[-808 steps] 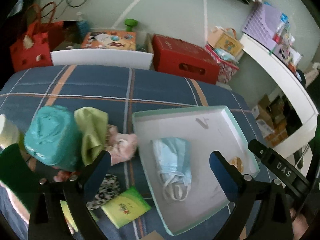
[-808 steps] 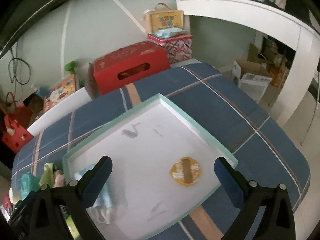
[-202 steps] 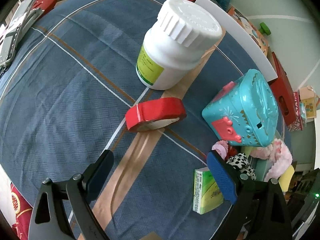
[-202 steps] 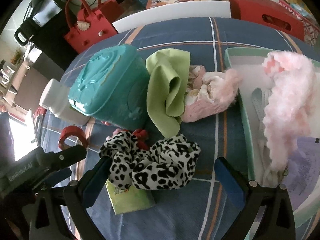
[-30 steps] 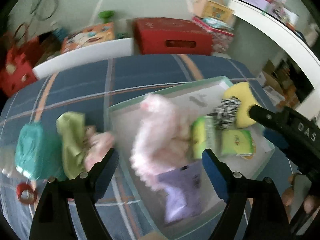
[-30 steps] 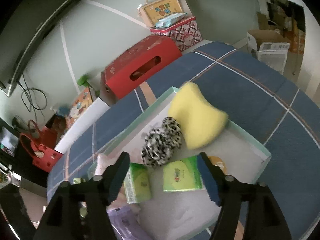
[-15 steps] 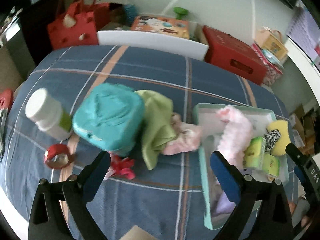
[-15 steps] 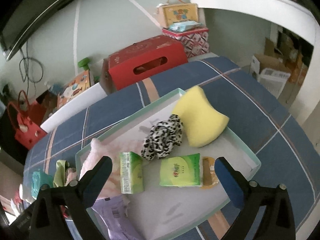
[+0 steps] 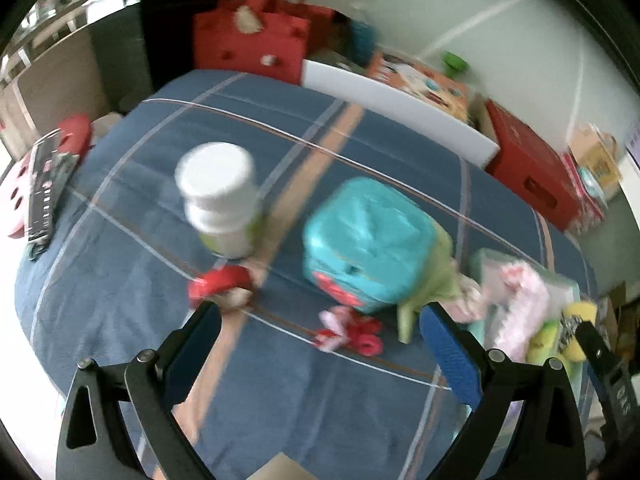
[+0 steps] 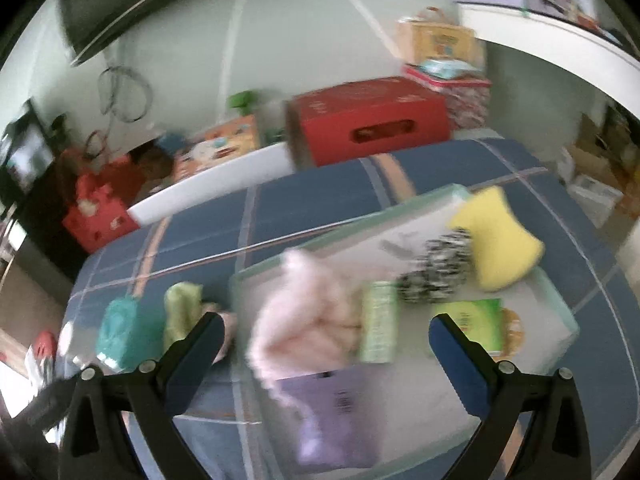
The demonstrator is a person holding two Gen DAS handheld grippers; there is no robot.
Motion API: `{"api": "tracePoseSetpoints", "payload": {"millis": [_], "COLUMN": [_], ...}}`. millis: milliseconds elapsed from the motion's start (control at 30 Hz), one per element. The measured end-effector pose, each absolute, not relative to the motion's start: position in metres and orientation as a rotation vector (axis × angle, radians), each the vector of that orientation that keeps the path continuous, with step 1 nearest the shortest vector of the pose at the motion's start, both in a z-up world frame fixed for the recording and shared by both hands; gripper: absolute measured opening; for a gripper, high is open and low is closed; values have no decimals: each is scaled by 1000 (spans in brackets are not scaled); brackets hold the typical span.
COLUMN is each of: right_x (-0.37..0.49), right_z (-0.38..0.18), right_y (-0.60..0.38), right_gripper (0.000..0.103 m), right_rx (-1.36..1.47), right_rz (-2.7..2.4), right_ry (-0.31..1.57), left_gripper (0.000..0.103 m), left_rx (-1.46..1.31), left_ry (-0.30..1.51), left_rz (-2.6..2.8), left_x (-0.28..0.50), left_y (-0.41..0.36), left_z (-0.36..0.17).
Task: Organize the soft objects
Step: 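Move both tools back from the tray toward the pile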
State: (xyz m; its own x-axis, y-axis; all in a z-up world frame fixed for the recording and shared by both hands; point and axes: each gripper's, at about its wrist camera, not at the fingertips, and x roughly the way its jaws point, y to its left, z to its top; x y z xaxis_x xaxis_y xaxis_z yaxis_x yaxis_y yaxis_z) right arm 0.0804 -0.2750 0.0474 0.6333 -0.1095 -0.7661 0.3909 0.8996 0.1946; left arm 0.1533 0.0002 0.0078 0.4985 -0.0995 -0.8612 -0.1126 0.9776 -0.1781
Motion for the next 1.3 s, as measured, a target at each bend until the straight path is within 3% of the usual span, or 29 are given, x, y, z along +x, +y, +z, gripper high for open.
{"api": "tracePoseSetpoints", "payload": {"millis": [533,1300], "right_x": [113,141], "right_z": [14,-49], "right_y": [-144,-102], "right_gripper": [103,103], "right_rx": [236,196], "right_rz": [26,90], "right_ry": [977,1144], "left_gripper": [100,100], "left_rx": [-384,-427], "left_ry": [1096,1249], "left_rz": [119,107], "left_x": [154,177], "left_y": [92,98], "left_z": [-17,-66]}}
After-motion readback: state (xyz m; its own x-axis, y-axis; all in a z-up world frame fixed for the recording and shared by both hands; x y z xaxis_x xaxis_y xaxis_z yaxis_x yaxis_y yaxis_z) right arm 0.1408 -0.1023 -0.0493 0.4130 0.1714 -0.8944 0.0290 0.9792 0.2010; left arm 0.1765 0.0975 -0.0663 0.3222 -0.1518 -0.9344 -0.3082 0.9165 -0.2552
